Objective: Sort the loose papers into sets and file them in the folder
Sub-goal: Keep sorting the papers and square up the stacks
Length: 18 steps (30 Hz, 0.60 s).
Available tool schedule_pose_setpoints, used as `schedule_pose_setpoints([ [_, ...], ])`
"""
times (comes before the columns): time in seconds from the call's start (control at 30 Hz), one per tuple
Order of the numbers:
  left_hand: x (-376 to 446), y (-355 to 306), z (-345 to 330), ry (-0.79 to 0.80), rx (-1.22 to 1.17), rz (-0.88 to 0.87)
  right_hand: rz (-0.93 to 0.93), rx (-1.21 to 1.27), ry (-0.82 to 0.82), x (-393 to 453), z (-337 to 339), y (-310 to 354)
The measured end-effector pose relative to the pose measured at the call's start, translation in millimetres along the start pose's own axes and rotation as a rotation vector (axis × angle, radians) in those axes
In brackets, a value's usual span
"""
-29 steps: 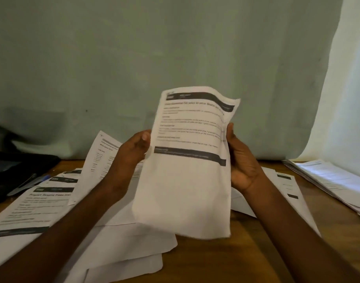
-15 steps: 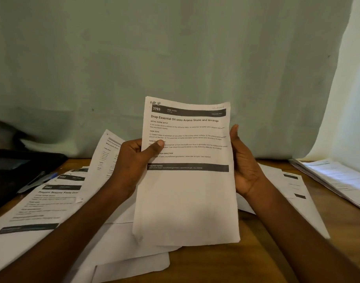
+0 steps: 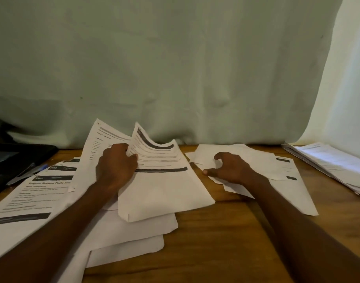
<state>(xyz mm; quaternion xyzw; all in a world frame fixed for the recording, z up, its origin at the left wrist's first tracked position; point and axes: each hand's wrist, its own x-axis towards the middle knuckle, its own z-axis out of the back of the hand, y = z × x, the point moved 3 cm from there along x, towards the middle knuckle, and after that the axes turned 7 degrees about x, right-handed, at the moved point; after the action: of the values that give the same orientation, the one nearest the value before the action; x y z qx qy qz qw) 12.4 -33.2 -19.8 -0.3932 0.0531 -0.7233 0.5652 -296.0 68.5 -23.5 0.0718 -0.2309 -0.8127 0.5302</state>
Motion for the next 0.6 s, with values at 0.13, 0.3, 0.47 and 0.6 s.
schedule_pose_setpoints([
  [0.13,-1,-3,2,0.021,0.160,0.020,-0.048,-0.004,0.130,7,-6,-10],
  [0.3,-5,-15,5,-0.036,0.260,-0.028,-0.047,-0.081,-0.109,11,-8,-7],
  [0.47,-11,-26,1,-0.074,0.035,-0.170,-0.129,-0.024,-0.088,19,-6,-18],
  [0.6,-14,-33,1,-0.098,-0.106,-0.226,-0.112,0.058,-0.137,24,-8,-18],
])
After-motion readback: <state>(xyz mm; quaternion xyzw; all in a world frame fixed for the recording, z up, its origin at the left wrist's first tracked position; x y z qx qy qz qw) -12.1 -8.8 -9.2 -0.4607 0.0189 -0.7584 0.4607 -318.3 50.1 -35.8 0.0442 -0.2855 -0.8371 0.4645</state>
